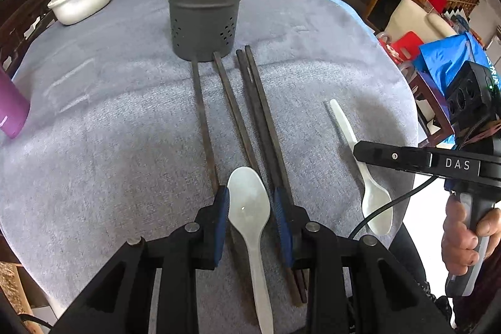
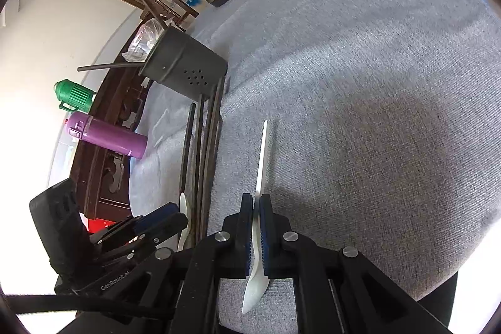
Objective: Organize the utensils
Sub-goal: 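Grasp a white spoon with the right tool while the left tool grasps another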
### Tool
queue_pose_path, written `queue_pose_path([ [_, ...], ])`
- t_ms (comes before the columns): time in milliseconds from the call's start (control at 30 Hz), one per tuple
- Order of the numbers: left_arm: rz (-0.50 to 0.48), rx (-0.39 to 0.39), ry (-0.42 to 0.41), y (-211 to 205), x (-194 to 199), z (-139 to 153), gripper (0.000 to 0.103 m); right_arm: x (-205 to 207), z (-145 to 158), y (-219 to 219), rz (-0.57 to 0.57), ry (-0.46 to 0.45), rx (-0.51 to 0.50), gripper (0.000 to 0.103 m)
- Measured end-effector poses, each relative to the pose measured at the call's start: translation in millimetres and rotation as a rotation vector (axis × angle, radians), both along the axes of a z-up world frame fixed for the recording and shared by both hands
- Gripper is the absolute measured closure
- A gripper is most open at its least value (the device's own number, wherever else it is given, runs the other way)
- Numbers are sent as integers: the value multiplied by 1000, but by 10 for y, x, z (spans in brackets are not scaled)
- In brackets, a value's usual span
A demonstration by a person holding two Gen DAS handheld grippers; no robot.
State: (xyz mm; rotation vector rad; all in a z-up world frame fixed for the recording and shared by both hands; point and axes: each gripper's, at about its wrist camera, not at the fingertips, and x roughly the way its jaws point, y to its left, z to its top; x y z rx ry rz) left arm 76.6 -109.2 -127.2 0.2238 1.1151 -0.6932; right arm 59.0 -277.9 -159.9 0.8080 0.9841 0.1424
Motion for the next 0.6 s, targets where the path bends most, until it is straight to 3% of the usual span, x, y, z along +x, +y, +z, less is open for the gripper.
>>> queue_pose_path([
  [267, -18, 1, 17, -85, 19, -65, 73, -31, -42, -122, -30, -1, 22, 98],
  [367, -18, -1, 11, -64, 41, -59, 84, -11, -35, -155, -46, 7, 11, 98],
  [600, -7, -7, -7, 77, 62, -12, 88, 97, 19, -96, -43, 46, -63, 94],
])
